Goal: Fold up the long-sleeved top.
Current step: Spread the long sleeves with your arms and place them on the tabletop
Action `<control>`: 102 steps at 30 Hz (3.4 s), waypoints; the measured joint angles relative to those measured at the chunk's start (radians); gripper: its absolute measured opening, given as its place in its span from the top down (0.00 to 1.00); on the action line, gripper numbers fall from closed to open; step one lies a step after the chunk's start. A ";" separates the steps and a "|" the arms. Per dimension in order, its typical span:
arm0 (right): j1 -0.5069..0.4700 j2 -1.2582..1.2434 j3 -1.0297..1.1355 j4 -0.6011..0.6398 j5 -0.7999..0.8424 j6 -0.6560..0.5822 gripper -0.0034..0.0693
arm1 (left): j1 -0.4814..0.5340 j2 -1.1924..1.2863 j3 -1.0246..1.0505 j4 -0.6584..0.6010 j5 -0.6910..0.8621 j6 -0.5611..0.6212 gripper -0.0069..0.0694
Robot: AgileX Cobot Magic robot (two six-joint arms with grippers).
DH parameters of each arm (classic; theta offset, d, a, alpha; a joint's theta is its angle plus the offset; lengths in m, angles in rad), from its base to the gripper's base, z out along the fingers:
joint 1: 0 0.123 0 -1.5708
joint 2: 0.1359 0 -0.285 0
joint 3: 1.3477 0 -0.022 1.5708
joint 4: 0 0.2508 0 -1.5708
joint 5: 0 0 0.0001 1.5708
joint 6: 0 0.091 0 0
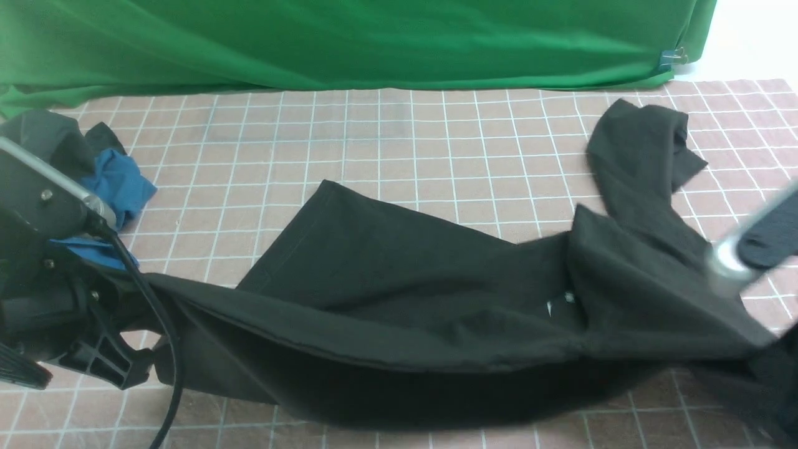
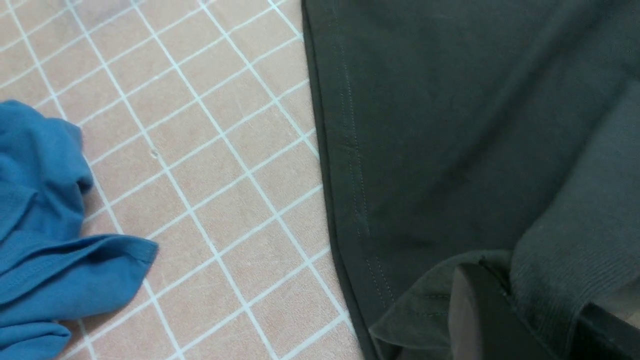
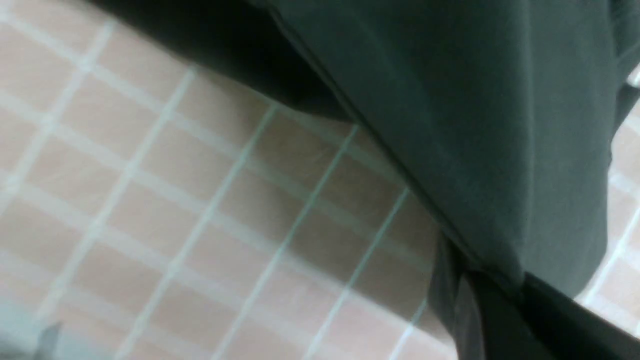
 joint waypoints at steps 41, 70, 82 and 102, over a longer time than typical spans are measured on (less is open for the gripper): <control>-0.342 0.756 -0.249 0.382 -0.512 -0.072 0.15 | 0.000 0.000 0.000 -0.008 -0.021 0.001 0.88; -0.332 0.299 -0.146 0.350 -0.043 -0.121 0.88 | 0.000 0.000 0.000 0.000 -0.013 0.004 0.88; -0.157 0.046 0.265 0.424 0.041 0.047 0.72 | 0.000 0.000 0.000 0.000 -0.013 0.004 0.88; -0.550 0.497 -0.039 0.127 -0.354 0.152 0.16 | 0.000 0.000 0.000 -0.016 -0.013 0.002 0.88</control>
